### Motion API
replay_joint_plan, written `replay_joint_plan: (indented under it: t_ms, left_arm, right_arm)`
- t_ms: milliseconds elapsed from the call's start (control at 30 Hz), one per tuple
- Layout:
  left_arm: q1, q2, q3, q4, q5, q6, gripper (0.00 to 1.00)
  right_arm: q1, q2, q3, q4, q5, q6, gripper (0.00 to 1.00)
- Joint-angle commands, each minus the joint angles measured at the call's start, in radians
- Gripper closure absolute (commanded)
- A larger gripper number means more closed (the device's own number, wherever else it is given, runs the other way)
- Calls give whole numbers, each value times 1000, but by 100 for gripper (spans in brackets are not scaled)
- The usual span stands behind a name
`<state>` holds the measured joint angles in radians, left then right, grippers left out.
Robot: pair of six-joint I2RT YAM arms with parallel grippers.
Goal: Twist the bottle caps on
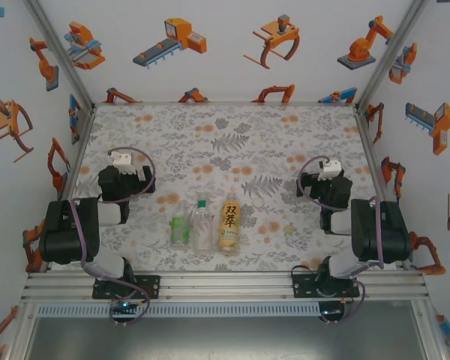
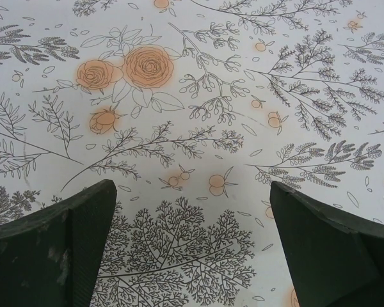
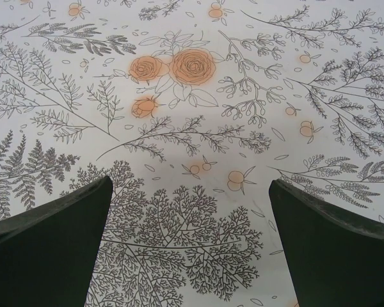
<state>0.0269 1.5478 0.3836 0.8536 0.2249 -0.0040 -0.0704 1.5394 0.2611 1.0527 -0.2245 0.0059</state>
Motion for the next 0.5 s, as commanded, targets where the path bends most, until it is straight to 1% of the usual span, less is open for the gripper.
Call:
replay_joint_plan:
  t_ms: [0,467]
  left_arm:
    - [3,-10,-8,34,18,17,3]
    - [3,-11,-8,36,18,16,3]
  right_arm:
    - [3,-5,12,17,-16,-15,1]
    - [2,-3,23,3,-13,-10,1]
